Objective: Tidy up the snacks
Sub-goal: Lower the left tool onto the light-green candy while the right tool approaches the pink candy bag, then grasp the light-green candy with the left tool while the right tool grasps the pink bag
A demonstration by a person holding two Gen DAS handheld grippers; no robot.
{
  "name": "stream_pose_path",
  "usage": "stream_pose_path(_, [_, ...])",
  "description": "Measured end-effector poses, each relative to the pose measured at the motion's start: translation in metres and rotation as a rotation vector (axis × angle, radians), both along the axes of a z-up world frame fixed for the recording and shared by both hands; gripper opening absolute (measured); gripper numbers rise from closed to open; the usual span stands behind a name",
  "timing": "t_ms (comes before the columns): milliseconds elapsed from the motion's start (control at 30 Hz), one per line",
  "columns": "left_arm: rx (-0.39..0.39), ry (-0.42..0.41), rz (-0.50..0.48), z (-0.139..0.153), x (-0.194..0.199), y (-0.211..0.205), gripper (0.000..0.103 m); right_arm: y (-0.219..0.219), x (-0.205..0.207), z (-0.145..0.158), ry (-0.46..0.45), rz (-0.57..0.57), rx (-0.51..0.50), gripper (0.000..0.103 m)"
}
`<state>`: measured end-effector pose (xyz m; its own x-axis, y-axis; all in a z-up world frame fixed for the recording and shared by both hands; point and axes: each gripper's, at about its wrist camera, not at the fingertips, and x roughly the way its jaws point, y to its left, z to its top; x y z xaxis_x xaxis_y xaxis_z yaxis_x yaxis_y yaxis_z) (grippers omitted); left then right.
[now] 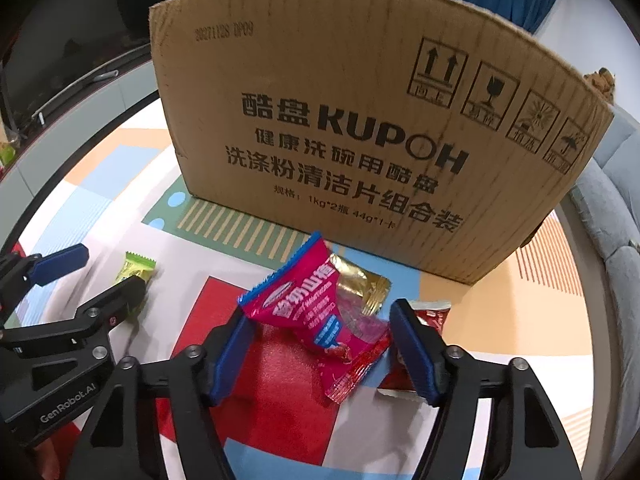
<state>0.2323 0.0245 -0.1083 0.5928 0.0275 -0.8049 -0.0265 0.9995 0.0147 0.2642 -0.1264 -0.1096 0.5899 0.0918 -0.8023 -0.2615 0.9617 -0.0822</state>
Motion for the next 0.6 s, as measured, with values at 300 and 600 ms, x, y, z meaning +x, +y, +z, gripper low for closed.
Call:
stream_pose_path(300, [0.007, -0.013, -0.025, -0.003, -0.003, -0.006, 0.042, -0.004, 0.002, -0.005, 0.001, -0.011, 0.015, 0.054])
stream_pose_path(600, [-0.013, -0.016, -0.054, 0.0, -0.005, -0.008, 0.022, -0.013, 0.007, 0.019, -0.036, -0.015, 0.034, 0.051])
